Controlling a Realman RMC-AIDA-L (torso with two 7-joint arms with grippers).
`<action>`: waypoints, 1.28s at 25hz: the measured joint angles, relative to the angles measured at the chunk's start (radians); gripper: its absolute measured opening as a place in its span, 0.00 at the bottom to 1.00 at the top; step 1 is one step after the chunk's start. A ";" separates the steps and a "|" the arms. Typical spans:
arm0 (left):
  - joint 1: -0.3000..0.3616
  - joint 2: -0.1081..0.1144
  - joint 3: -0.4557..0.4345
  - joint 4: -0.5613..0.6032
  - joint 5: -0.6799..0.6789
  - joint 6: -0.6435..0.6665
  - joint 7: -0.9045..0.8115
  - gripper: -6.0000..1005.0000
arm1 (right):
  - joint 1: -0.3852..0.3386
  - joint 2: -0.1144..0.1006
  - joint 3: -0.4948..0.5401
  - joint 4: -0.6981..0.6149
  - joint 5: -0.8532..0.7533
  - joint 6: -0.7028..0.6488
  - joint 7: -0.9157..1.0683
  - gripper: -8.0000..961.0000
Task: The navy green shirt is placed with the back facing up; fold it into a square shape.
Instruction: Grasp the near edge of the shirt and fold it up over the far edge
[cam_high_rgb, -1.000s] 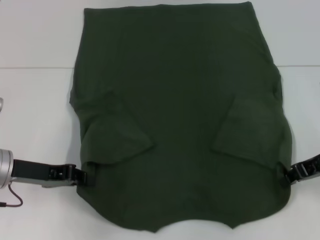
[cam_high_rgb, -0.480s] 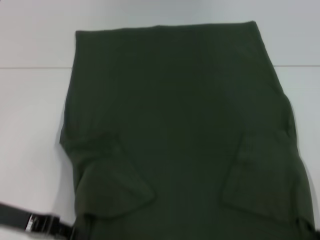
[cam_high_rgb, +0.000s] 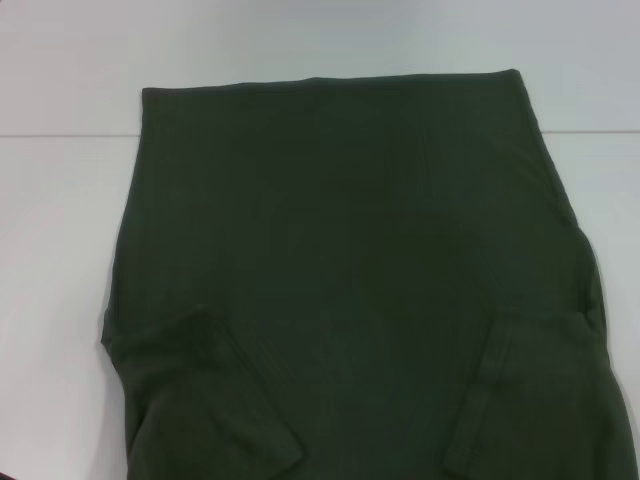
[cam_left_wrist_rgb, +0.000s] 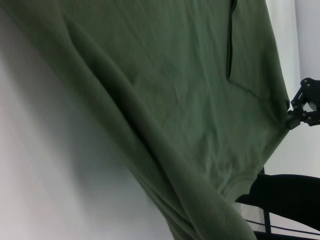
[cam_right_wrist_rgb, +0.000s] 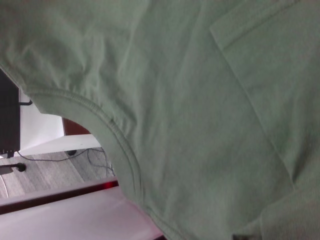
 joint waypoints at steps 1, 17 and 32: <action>0.000 0.000 -0.001 0.000 0.000 0.000 0.000 0.04 | 0.000 0.001 0.001 -0.003 0.002 0.000 0.000 0.07; -0.083 0.048 -0.247 -0.094 -0.274 -0.220 -0.033 0.04 | -0.015 -0.077 0.428 -0.005 0.326 0.117 -0.010 0.07; -0.073 0.004 -0.251 -0.208 -0.589 -0.642 0.105 0.04 | -0.093 0.014 0.459 0.118 0.733 0.622 -0.183 0.07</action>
